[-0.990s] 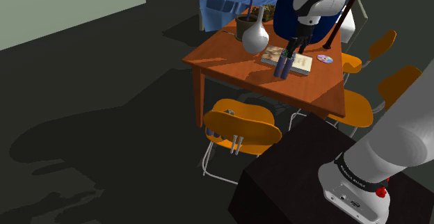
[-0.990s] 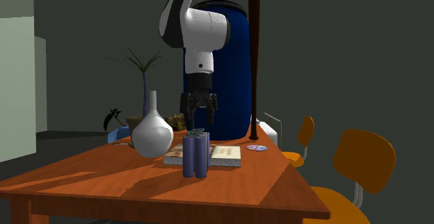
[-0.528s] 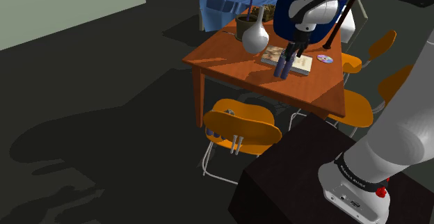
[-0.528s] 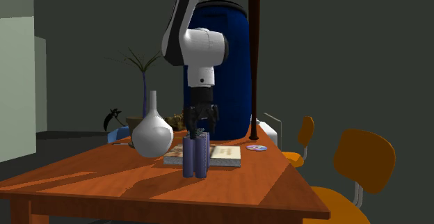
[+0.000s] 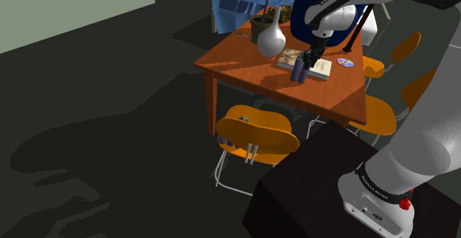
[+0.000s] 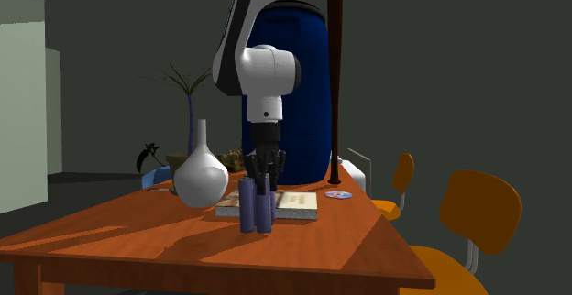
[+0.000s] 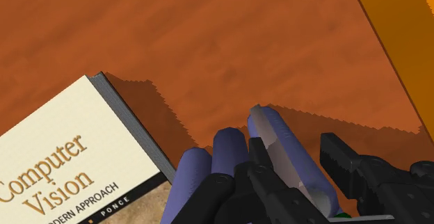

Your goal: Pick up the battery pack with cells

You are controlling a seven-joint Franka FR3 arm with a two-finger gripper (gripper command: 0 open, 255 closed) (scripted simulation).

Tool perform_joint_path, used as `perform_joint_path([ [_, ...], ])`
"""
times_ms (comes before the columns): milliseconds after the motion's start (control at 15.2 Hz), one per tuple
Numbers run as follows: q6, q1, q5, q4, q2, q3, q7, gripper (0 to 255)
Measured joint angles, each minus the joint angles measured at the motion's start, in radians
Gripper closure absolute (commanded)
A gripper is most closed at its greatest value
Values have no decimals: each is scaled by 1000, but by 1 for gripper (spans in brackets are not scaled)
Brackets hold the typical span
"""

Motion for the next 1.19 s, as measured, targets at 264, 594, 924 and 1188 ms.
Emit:
perform_joint_path([
  [264,0,0,0,0,0,0,0,255],
  [594,-22,3,-9,7,-16,-3,5,255],
  [924,-77,11,-29,23,-57,-10,20,255],
  [1188,-126,14,-43,49,-82,-15,27,255],
])
